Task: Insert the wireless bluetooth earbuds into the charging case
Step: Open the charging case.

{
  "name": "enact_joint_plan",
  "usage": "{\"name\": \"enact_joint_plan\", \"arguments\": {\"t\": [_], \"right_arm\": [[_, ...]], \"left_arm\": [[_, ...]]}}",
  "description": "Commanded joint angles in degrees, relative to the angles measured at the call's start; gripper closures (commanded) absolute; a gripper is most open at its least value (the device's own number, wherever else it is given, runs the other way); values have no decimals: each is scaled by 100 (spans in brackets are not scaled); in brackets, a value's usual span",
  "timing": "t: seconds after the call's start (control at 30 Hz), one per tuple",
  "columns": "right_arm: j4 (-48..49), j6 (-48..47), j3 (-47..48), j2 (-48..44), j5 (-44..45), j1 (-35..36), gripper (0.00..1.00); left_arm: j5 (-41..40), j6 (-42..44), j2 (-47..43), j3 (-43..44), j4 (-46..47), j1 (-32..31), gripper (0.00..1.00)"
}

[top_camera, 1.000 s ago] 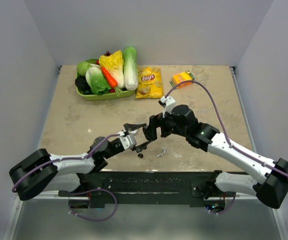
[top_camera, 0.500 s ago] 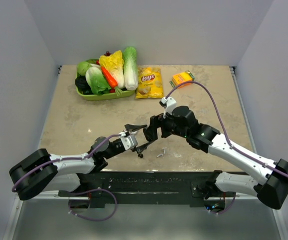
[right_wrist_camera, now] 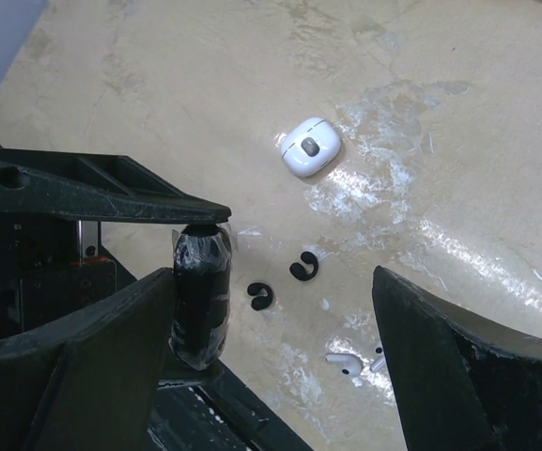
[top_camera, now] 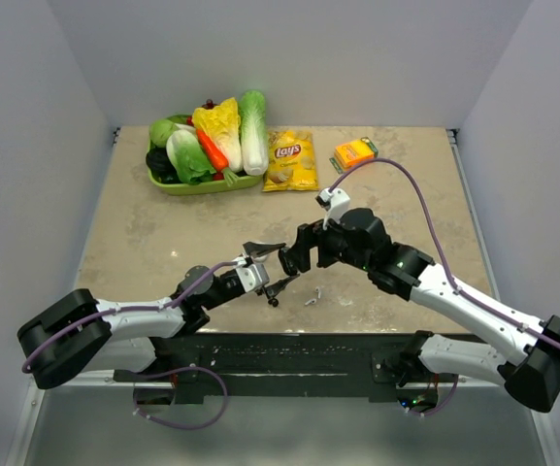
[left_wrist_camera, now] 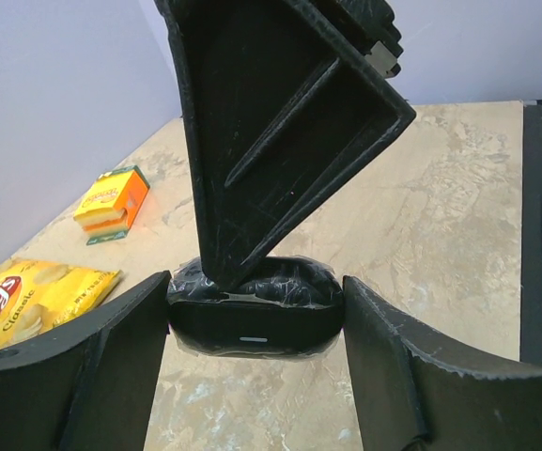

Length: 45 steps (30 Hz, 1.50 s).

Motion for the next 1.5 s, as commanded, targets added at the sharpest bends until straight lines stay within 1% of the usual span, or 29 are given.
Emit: {"name": "enact_joint_plan", "arguments": {"t": [0.0, 0.07, 0.1, 0.23, 0.3, 0.43, 0.63, 1.0, 1.2, 1.33, 1.47], "right_arm": [[78, -35, -73, -273, 98, 4, 13], [384, 17, -126, -449, -164, 4, 7], [456, 9, -135, -485, -401, 4, 2], [404, -70, -12, -248, -658, 4, 2], [255, -123, 14, -38, -588, 13, 4], [140, -97, -47, 77, -307, 4, 9], [61, -18, -91, -71, -52, 13, 14], [-44, 26, -231, -283, 229, 13, 16], [-26, 97, -293, -441, 265, 13, 15], [394, 158, -433, -836, 10, 4, 15], [343, 176, -171, -644, -104, 4, 23]], "left_arm": [[-41, 99, -160, 119, 328, -42, 100], [-76, 117, -133, 180, 223, -51, 100], [-67, 117, -99, 198, 213, -69, 100], [-58, 126, -98, 259, 187, -69, 100], [-58, 117, -124, 259, 187, -78, 100], [-32, 126, -177, 259, 178, -86, 100], [-58, 135, -204, 189, 187, -113, 100], [-120, 161, -300, 136, 205, -139, 100], [-164, 170, -318, 128, 178, -148, 100], [-199, 161, -300, 145, 134, -157, 100], [-199, 143, -300, 145, 169, -157, 100]]}}
